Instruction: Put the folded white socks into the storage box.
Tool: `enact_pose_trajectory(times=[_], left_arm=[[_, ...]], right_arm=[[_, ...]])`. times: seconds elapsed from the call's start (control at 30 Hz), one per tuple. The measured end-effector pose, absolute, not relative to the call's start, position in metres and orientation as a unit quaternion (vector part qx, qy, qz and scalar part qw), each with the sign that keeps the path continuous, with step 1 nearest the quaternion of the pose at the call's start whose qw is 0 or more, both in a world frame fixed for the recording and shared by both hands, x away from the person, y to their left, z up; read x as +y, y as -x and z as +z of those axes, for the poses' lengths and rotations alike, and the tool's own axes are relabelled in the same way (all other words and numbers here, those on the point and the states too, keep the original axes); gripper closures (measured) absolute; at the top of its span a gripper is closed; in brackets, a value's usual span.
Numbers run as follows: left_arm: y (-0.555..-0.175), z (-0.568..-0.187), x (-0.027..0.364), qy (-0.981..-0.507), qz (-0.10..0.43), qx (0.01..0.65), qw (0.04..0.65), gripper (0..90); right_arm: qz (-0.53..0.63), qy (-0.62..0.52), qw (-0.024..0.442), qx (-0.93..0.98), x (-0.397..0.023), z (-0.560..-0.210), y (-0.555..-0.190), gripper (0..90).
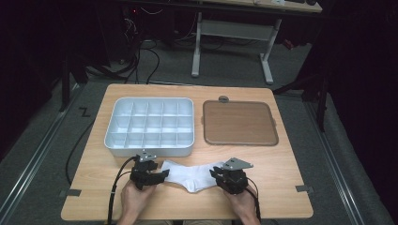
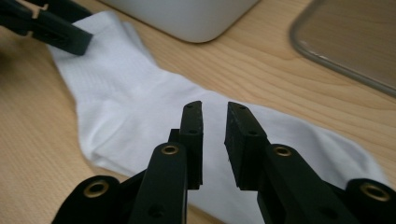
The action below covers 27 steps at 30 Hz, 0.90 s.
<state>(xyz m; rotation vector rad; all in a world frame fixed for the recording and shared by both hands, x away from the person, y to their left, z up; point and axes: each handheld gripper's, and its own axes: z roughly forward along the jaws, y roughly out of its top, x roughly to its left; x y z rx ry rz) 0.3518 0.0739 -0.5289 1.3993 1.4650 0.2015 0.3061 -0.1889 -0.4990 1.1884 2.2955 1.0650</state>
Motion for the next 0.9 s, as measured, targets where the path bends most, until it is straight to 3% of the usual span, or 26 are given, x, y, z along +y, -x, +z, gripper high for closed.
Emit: enact_pose_trajectory(times=[0.53,0.9], left_arm=[[-0.344,-0.534,0.067,-0.594,0.114,0.59,0.536,50.0],[-0.341,-0.534,0.067,-0.585,0.084,0.593,0.547,72.9]], right_arm=[[0.375,-0.38,0.135,0.835,-0.143,-0.517,-0.308,85.2],[0.367,-0.378,0.137,0.839,-0.145,-0.529,-0.304,86.7]])
